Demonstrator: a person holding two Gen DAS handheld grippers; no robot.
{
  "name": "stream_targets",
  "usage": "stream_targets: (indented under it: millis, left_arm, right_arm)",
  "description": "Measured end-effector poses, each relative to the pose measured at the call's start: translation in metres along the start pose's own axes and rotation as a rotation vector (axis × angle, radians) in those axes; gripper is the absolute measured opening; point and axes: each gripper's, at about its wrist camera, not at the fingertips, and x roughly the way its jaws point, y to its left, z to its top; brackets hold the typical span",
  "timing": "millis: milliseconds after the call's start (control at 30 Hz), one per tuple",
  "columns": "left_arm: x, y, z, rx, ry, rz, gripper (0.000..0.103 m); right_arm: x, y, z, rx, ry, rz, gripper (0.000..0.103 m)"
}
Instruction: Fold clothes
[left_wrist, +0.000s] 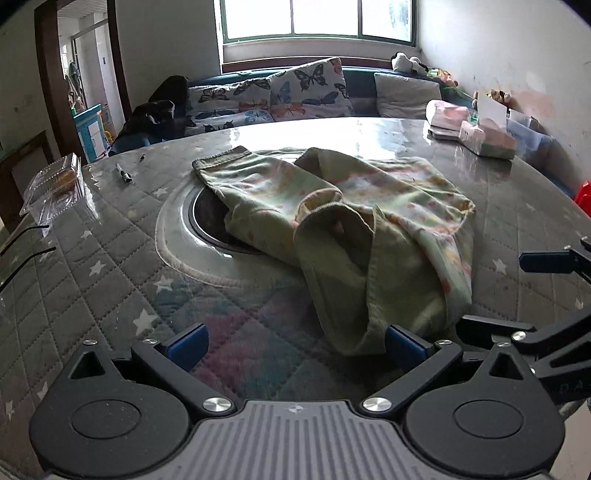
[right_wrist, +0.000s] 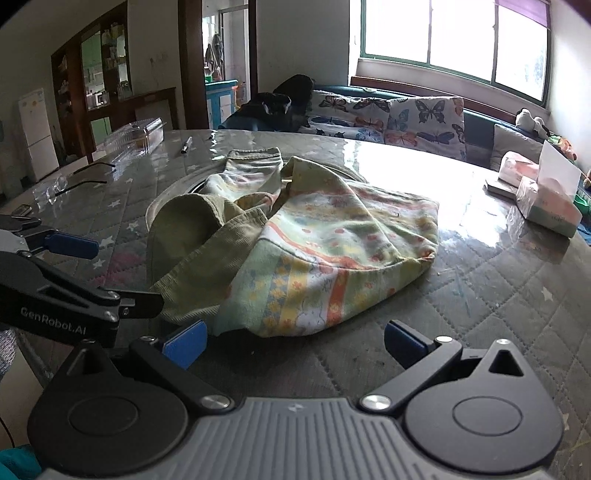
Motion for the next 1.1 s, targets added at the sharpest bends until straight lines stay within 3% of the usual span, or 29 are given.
stream_targets:
  millis: [1100]
  left_arm:
    - [0.008, 0.003, 0.022, 0.004, -0.002, 0.016, 0.103]
  right_arm:
    - [0.010, -0.002, 0.019, -0.021, -0.009, 0.006, 0.103]
